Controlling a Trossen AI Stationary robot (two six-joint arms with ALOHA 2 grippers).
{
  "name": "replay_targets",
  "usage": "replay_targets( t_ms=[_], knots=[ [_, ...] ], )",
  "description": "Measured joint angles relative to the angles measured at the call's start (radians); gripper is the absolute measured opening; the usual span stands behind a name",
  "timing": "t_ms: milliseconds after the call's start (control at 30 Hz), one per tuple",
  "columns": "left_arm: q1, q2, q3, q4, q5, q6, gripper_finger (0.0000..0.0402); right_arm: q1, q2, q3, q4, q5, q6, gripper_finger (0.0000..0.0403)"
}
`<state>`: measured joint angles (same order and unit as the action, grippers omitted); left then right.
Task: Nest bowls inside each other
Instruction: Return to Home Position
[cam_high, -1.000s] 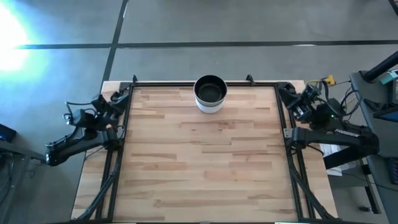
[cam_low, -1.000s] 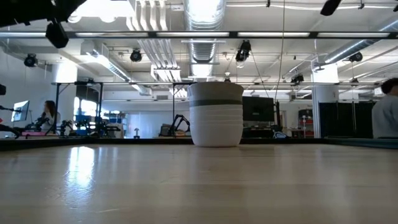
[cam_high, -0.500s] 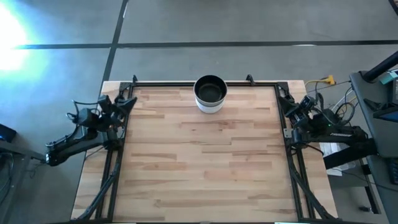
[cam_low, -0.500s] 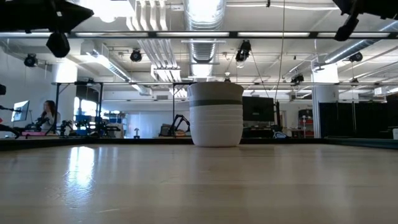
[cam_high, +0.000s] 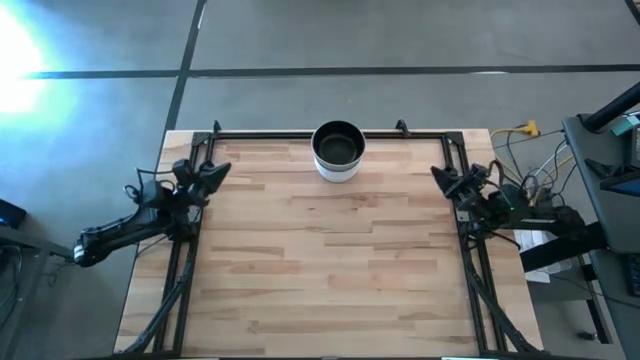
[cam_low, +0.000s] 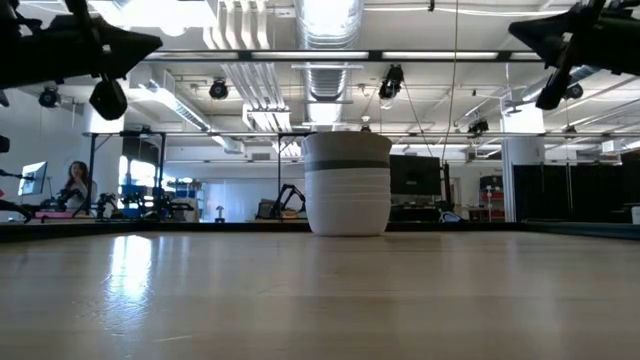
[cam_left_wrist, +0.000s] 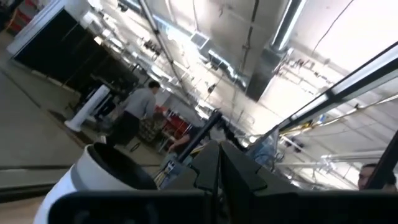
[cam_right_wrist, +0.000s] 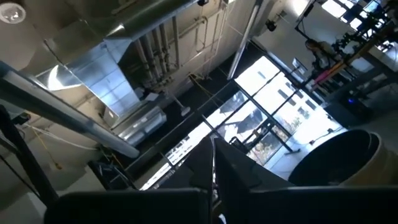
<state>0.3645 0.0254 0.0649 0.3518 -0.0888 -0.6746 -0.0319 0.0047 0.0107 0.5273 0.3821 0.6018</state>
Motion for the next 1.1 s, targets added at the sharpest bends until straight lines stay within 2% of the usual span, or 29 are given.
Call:
replay_targets(
  t_ms=[167, 367, 633, 867, 1100],
  knots=[
    [0.000, 0.000, -0.057, 0.010, 0.024, -0.048, 0.0000, 0.001, -0.005, -0.002, -0.111, -0.010, 0.047, 0.0009],
    [0.000, 0.000, -0.057, -0.096, 0.071, -0.061, 0.0000, 0.002, -0.002, -0.002, -0.331, -0.073, 0.115, 0.0009],
    [0.000, 0.014, -0.057, -0.258, 0.206, -0.079, 0.0000, 0.002, -0.002, -0.002, -0.487, -0.143, 0.017, 0.0009],
    [-0.001, 0.056, -0.057, -0.306, 0.296, -0.050, 0.0000, 0.002, 0.011, -0.001, -0.489, -0.158, -0.152, 0.0009],
    [0.000, 0.116, -0.057, -0.305, 0.299, -0.048, 0.0000, 0.002, 0.011, -0.001, -0.490, -0.156, -0.150, 0.0009]
  ],
)
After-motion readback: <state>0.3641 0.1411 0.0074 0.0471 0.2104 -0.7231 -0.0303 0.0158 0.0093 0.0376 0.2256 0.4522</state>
